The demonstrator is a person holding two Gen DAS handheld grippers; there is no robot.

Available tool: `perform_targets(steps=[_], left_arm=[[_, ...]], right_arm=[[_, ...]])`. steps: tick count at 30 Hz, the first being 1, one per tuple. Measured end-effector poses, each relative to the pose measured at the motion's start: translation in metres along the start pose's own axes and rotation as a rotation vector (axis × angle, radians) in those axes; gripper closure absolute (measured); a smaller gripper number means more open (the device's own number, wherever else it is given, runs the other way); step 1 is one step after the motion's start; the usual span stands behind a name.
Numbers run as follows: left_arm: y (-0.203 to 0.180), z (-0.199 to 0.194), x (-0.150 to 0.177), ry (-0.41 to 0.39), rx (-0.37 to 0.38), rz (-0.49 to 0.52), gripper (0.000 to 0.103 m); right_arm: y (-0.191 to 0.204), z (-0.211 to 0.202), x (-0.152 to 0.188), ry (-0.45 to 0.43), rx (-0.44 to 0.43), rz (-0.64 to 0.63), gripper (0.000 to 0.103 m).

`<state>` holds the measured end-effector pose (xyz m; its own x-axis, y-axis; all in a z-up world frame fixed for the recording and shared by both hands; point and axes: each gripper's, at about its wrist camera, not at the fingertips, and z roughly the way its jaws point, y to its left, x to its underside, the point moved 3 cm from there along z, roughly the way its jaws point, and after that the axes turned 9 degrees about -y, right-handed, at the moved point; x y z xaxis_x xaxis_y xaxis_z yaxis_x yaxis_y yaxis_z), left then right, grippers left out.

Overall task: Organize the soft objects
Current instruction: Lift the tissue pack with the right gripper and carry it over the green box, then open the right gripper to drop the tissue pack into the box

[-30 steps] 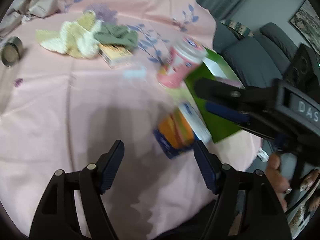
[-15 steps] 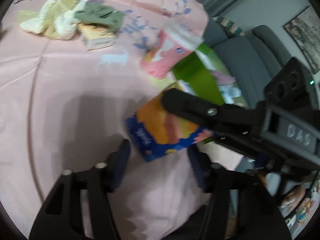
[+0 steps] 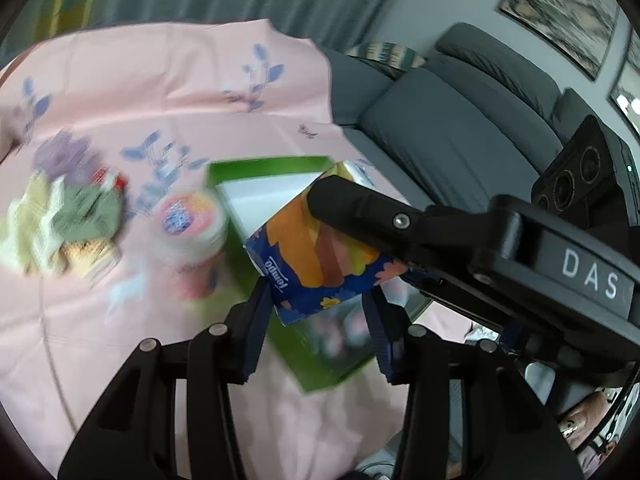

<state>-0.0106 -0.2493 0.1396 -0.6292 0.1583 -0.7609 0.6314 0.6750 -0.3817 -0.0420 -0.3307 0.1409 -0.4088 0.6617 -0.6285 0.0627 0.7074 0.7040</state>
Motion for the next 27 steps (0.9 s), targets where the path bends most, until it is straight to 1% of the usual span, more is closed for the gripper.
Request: perform_targets(steps=[2, 4, 7, 11, 14, 17, 18, 20, 23, 25, 27], left_arm=[[-0.010, 0.022, -0.012, 0.025, 0.029, 0.019, 0.059], [-0.014, 0.039, -0.017, 0.046, 0.043, 0.032, 0.059], [-0.022, 0.068, -0.017, 0.076, 0.034, 0.065, 0.060], [-0.021, 0.095, -0.010, 0.133, 0.028, 0.067, 0.060], [-0.022, 0.112, -0.007, 0.157, 0.013, 0.079, 0.060], [-0.020, 0.125, 0.000, 0.186, 0.005, 0.064, 0.059], [-0.019, 0.127, 0.001, 0.187, 0.001, 0.066, 0.059], [-0.019, 0.127, 0.001, 0.180, -0.002, 0.078, 0.058], [-0.018, 0.125, 0.002, 0.192, 0.003, 0.064, 0.056], [-0.018, 0.121, 0.003, 0.195, 0.002, 0.058, 0.056], [-0.019, 0.112, 0.002, 0.176, 0.018, 0.045, 0.053]], right_arm=[[-0.009, -0.005, -0.014, -0.032, 0.015, 0.013, 0.070], [-0.023, -0.009, -0.028, -0.071, 0.042, 0.038, 0.070], [-0.048, -0.005, -0.039, -0.110, 0.089, 0.079, 0.070], [-0.085, 0.008, -0.039, -0.112, 0.094, 0.166, 0.070], [-0.107, 0.013, -0.038, -0.108, 0.097, 0.218, 0.070], [-0.121, 0.018, -0.038, -0.101, 0.132, 0.240, 0.069], [-0.124, 0.020, -0.037, -0.098, 0.150, 0.245, 0.069], [-0.129, 0.021, -0.036, -0.105, 0.152, 0.267, 0.069], [-0.130, 0.019, -0.037, -0.112, 0.160, 0.273, 0.069], [-0.126, 0.015, -0.037, -0.118, 0.193, 0.251, 0.069], [-0.124, 0.010, -0.037, -0.130, 0.242, 0.233, 0.064]])
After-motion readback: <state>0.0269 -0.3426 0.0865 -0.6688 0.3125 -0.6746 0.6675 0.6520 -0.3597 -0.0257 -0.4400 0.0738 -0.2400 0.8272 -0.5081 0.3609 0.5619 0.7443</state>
